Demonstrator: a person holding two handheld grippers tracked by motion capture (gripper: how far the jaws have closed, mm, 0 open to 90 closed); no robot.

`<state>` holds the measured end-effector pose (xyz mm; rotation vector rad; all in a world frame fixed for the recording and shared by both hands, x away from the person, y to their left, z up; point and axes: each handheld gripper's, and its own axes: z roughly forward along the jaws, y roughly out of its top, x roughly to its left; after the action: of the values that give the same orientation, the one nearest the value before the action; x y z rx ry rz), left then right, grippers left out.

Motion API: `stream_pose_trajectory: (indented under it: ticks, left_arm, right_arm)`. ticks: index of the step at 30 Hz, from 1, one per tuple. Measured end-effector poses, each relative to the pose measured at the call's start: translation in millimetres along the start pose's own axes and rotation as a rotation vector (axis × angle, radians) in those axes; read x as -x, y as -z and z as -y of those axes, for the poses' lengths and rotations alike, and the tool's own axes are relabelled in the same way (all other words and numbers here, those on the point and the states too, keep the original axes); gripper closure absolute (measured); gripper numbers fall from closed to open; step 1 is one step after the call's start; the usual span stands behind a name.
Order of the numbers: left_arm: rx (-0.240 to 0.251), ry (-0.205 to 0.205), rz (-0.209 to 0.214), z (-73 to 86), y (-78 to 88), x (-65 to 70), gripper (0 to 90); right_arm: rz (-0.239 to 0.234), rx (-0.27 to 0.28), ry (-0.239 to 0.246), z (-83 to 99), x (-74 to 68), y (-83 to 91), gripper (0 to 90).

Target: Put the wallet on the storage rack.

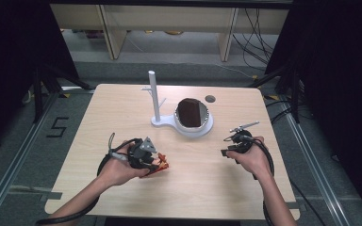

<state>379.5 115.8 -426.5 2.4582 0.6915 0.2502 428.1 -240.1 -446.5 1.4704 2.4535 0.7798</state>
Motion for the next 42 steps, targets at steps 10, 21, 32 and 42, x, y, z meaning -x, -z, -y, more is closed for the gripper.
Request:
stream_pose_trajectory:
  ticks: [10,21,32,42]
  left_arm:
    - [0.187,0.078,-0.119,-15.6,33.9,-21.2,66.8]
    - [0.234,0.120,-0.171,-25.5,48.3,-41.8,66.8]
    - [0.327,0.207,-0.230,-26.5,51.7,-56.7,66.8]
    - [0.378,0.239,-0.293,-27.4,59.9,-68.5,66.8]
  right_arm:
    - [-0.007,0.018,0.002,3.3,-4.0,-1.9,61.1]
    - [-0.012,0.061,0.008,7.9,-9.2,-7.5,61.6]
    - [-0.006,0.083,-0.031,15.7,-12.2,-9.3,61.2]
    - [-0.008,0.128,-0.072,22.1,-14.4,-11.1,61.0]
